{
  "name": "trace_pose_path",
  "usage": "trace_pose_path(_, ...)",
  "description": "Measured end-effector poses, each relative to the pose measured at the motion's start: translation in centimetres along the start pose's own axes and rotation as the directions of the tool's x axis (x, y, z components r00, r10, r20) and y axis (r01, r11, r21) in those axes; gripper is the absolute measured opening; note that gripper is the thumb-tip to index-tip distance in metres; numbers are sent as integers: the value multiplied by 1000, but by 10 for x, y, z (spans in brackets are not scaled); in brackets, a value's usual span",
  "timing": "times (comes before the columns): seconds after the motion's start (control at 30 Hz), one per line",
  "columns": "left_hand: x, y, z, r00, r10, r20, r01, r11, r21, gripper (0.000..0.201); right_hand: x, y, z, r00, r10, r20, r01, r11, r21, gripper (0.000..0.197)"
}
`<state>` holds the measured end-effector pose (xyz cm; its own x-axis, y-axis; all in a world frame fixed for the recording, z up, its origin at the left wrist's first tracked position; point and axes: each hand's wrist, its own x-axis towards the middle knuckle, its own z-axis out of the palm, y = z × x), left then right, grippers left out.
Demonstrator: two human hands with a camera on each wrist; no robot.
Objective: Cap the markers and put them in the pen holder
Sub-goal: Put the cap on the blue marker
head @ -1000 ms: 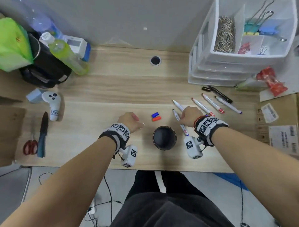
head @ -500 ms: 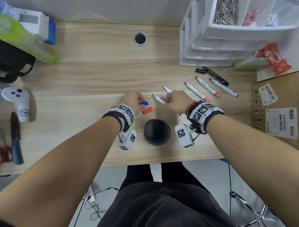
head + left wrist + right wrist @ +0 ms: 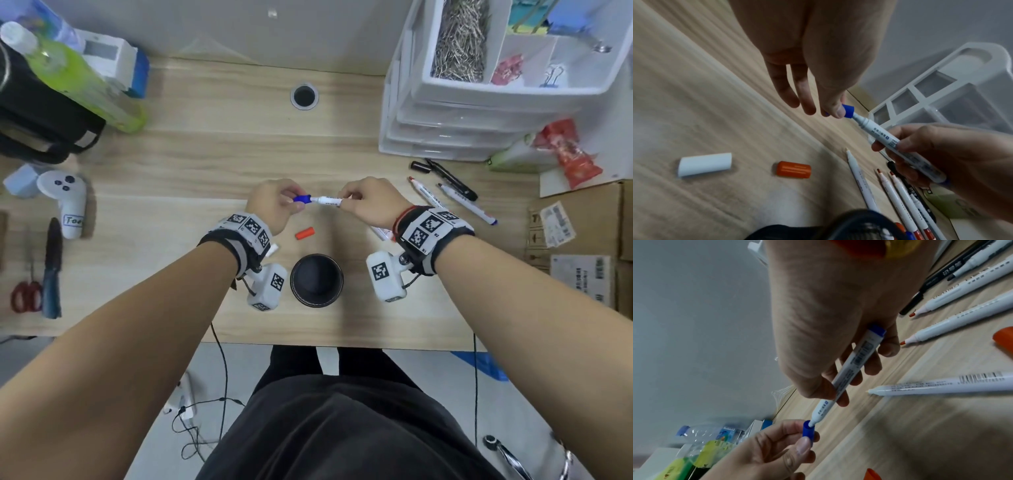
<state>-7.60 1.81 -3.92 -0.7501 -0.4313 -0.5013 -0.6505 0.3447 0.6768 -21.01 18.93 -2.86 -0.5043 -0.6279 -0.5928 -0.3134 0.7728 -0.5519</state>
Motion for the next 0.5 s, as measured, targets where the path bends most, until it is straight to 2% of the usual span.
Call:
trace_pose_path(0.17,-11,17,-5,996,90,25,-91,993,72,15,-7,-6,-8,996,-81,37,83,995,-47,27)
trace_pose_path(0.37,-23,43,-14,988,142,57,-147,986,85,15,-21,-31,-15,990,-30,137,28,1000,14,37)
trace_pose_path(0.5,-34,61,-25,978,200,64,-200,980,-1,17,-31,-43,-19,990,23,138,-22,1000,-15,75)
